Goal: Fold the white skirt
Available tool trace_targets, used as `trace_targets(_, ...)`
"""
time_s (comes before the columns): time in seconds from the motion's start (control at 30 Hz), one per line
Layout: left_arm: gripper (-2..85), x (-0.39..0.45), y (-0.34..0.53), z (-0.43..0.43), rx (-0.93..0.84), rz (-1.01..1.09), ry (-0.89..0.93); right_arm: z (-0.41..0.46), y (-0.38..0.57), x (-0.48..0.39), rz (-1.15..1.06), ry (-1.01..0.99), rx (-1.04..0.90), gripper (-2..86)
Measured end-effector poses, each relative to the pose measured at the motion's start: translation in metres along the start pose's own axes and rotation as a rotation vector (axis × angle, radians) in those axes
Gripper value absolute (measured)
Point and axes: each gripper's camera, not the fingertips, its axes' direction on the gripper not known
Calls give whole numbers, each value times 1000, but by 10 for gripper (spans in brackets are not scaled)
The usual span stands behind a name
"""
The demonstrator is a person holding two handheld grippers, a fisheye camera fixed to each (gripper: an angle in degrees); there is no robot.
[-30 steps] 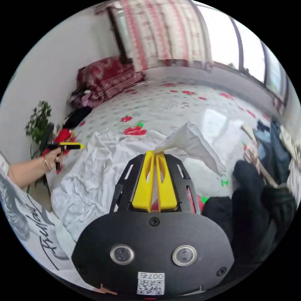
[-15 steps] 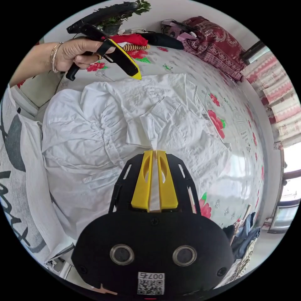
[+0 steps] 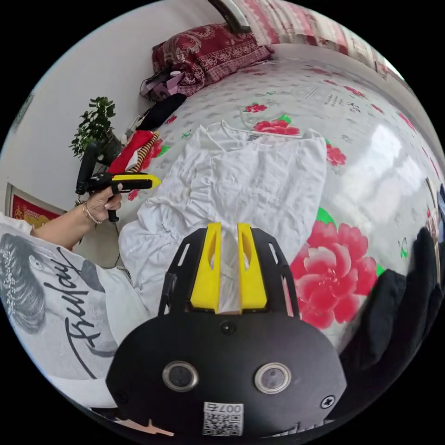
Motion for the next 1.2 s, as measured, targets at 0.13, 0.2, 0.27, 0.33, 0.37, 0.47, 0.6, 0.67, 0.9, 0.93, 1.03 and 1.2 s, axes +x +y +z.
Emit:
trace_targets(0.13,68,-28,69,-40,-36,-60,34,-19,71,30,117,24,-85,68)
trace_targets(0.2,86,-35,100,-48,-79,-73,78,-27,119,46,201,34,-143,78)
trace_targets(0.27,106,-36,133,-51,-147,-73,115,-32,148,54,247,27,-169,84)
trace_targets(0.33,116,-30,147,-47,-196,-56,149,-33,166,60,276,11,-191,88)
trace_targets(0.37,120,-24,150,-43,-218,-34,164,-33,173,62,274,10,-191,88)
trace_targets(0.47,103,-9,149,-13,-336,36,145,-18,176,71,246,11,-226,81)
trace_targets(0.6,7,-10,138,-12,-361,97,-15,-10,165,88,165,12,-326,33)
trace_targets(0.67,-5,-18,129,-14,-406,132,157,-13,160,103,162,-141,-368,14)
trace_targets(0.9,-9,-68,83,-57,-212,31,607,-68,136,172,195,-555,-240,-2)
trace_targets(0.93,-9,-82,70,-66,-129,4,710,-75,131,180,203,-587,-208,-2)
trace_targets(1.03,-10,-118,30,-85,68,-60,830,-115,98,222,246,-750,19,-2)
trace_targets(1.2,-8,-179,-56,-80,254,-430,712,-156,22,312,557,-763,448,6)
